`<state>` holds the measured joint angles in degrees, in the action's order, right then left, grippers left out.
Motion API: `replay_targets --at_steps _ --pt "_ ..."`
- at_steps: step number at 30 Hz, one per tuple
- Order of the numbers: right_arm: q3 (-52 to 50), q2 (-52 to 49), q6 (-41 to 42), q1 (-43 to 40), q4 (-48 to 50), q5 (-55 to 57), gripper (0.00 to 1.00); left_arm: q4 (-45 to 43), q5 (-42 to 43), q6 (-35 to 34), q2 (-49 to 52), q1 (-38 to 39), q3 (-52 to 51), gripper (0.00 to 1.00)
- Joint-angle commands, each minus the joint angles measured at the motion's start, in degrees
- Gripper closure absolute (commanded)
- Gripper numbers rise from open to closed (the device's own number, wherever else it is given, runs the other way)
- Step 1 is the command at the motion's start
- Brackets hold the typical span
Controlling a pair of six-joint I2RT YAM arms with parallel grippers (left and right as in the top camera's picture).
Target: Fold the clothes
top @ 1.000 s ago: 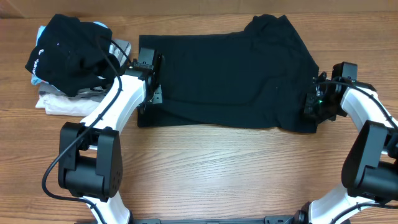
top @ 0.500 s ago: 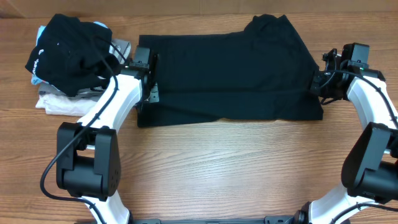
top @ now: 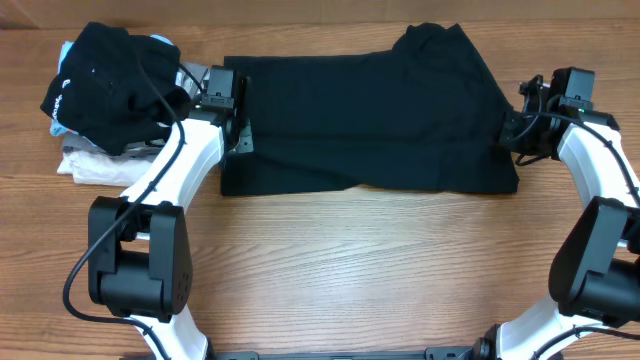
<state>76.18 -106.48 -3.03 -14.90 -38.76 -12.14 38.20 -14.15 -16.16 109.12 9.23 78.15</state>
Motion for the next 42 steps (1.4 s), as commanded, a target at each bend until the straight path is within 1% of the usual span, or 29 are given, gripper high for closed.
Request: replay_targets --at_steps 1,2,3,4,5,6,8,9,10,11,13,14,17,21,23,25,27,29,33,34,37,38,40,42 --pt "1.9 0.0 0.1 0.1 1.1 0.0 0.01 0.1 -0.1 2.3 0.3 -0.5 0.9 0.46" --pt "2.5 0.0 0.1 0.1 0.2 0.0 0.00 0.3 -0.1 3.1 0.2 -0.5 0.9 0.43" --pt "4.3 0.1 0.5 0.0 -2.6 0.0 0.00 2.2 0.3 3.8 0.2 -0.5 1.9 0.37" --pt "5.4 0.1 1.0 -0.1 -4.2 0.0 0.00 4.0 0.8 3.7 0.1 -0.6 2.8 0.33" --pt "7.4 0.1 2.1 -0.3 -7.2 0.0 0.00 6.1 1.4 3.7 0.0 -0.6 4.2 0.27" --pt "9.0 0.1 3.0 -0.5 -9.6 0.0 0.00 8.1 1.9 3.7 0.0 -0.7 5.4 0.24" --pt "12.9 0.1 5.5 -1.1 -16.7 0.0 0.00 14.2 3.2 3.7 -0.2 -0.6 9.4 0.15" --pt "14.7 0.1 7.9 -1.6 -21.6 0.0 0.00 19.4 5.0 3.7 -0.2 -0.6 12.4 0.10" --pt "15.3 0.1 9.4 -1.9 -24.6 0.0 0.00 22.1 6.1 3.7 -0.2 -0.6 13.8 0.07" --pt "15.3 0.1 11.3 -2.3 -27.9 0.0 0.00 27.7 8.8 3.7 -0.2 -0.6 15.9 0.05" --pt "14.0 0.0 11.9 -2.6 -31.1 0.0 0.00 32.3 11.2 3.7 -0.2 -0.6 16.2 0.05" --pt "13.3 0.0 11.8 -2.6 -31.9 0.0 0.00 33.2 11.9 3.7 -0.2 -0.6 16.0 0.05" --pt "9.8 0.0 11.8 -2.6 -32.4 0.0 0.01 34.9 15.7 3.3 -0.2 -0.6 12.3 0.09" --pt "6.5 0.0 11.6 -2.6 -31.2 0.0 0.06 32.6 17.6 1.5 -0.2 -0.6 6.0 0.18" --pt "5.4 0.0 11.4 -2.6 -30.5 0.1 0.10 29.0 18.3 1.2 -0.2 -0.6 1.9 0.25" --pt "5.2 0.0 10.3 -2.5 -30.3 0.1 0.13 24.8 18.2 1.1 -0.2 -0.6 -1.5 0.34" --pt "5.2 0.0 10.0 -2.4 -30.1 0.1 0.13 20.6 18.0 1.1 -0.2 -0.6 -3.9 0.38" --pt "5.2 0.0 9.0 -2.4 -29.9 0.0 0.13 14.1 16.7 1.1 -0.2 -0.6 -7.0 0.45" --pt "5.2 0.0 8.6 -2.4 -29.6 0.0 0.14 6.1 14.5 1.1 -0.2 -0.6 -10.2 0.56" --pt "5.2 0.0 8.6 -2.4 -29.5 0.1 0.14 5.1 14.2 1.1 -0.2 -0.6 -10.4 0.59" --pt "5.2 0.0 8.6 -2.4 -29.5 0.1 0.16 4.2 13.7 1.2 -0.2 -0.6 -10.5 0.62" --pt "5.2 0.0 8.6 -2.4 -29.5 0.1 0.18 4.2 13.5 1.2 -0.2 -0.6 -10.5 0.63" --pt "4.5 0.0 8.6 -2.4 -29.7 0.1 0.25 4.6 12.5 1.2 -0.1 -0.6 -10.5 0.70" --pt "2.6 0.0 8.6 -2.4 -28.6 0.5 0.27 4.9 11.4 1.2 -0.1 -0.6 -10.5 0.71"
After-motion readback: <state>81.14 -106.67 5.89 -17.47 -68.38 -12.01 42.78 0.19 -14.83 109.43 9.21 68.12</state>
